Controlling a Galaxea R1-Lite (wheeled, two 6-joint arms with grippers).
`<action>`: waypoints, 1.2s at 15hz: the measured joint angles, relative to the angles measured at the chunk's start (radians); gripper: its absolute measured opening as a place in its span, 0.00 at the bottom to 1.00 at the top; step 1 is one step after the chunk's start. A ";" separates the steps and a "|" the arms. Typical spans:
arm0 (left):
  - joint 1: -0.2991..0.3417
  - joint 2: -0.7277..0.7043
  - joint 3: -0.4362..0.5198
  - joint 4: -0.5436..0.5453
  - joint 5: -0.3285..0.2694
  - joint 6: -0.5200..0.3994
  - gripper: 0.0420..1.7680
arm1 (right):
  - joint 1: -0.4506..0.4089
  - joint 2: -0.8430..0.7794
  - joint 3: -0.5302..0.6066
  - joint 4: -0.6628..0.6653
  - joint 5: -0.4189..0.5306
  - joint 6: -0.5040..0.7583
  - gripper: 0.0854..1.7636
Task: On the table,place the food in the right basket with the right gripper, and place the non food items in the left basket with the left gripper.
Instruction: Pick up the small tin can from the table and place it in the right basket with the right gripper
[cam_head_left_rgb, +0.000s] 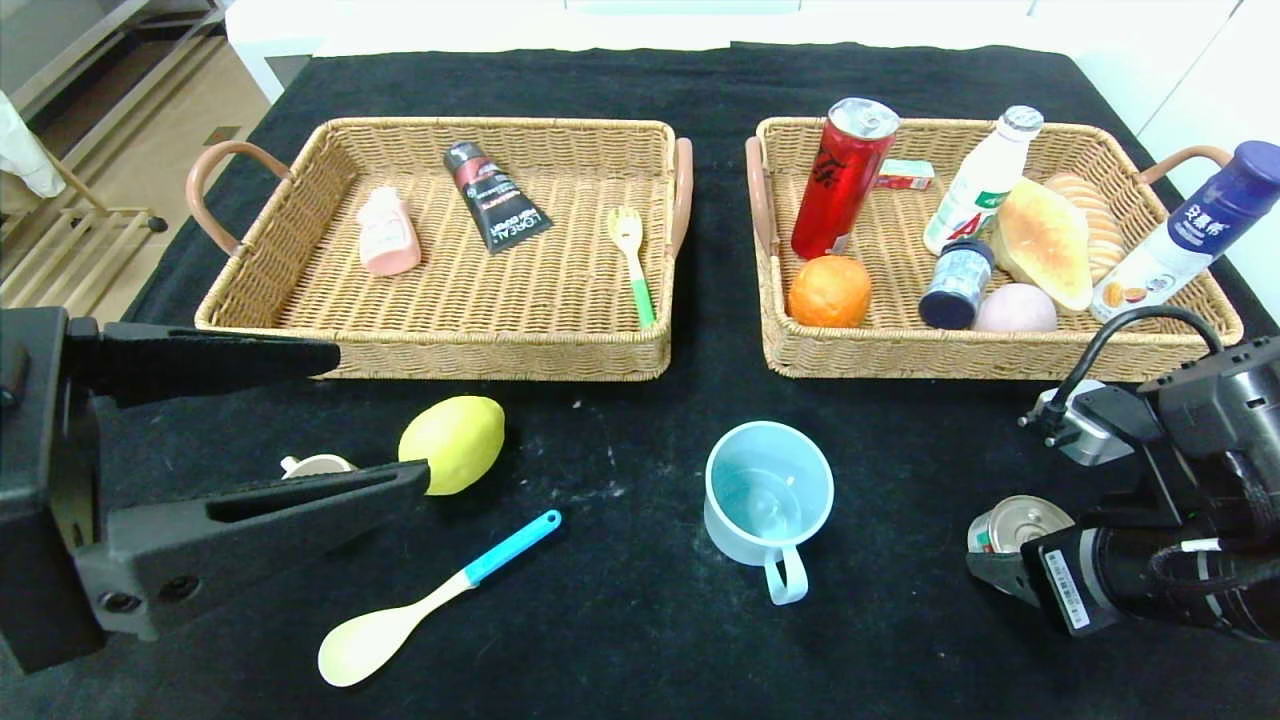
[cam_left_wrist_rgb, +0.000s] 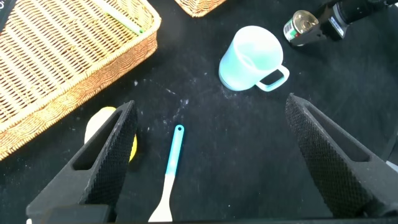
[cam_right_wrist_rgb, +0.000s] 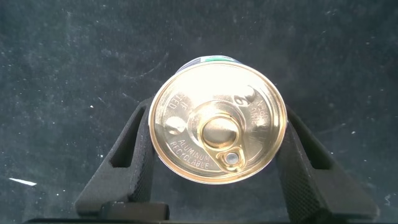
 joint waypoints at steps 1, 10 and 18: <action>0.000 -0.001 0.000 0.000 0.000 0.000 0.97 | 0.000 -0.005 0.000 0.000 -0.001 -0.001 0.64; 0.000 -0.002 0.000 0.000 0.000 0.000 0.97 | 0.000 -0.068 -0.050 -0.076 0.001 -0.013 0.64; 0.000 -0.003 0.000 0.000 0.000 0.001 0.97 | -0.018 -0.039 -0.284 -0.074 0.001 -0.066 0.64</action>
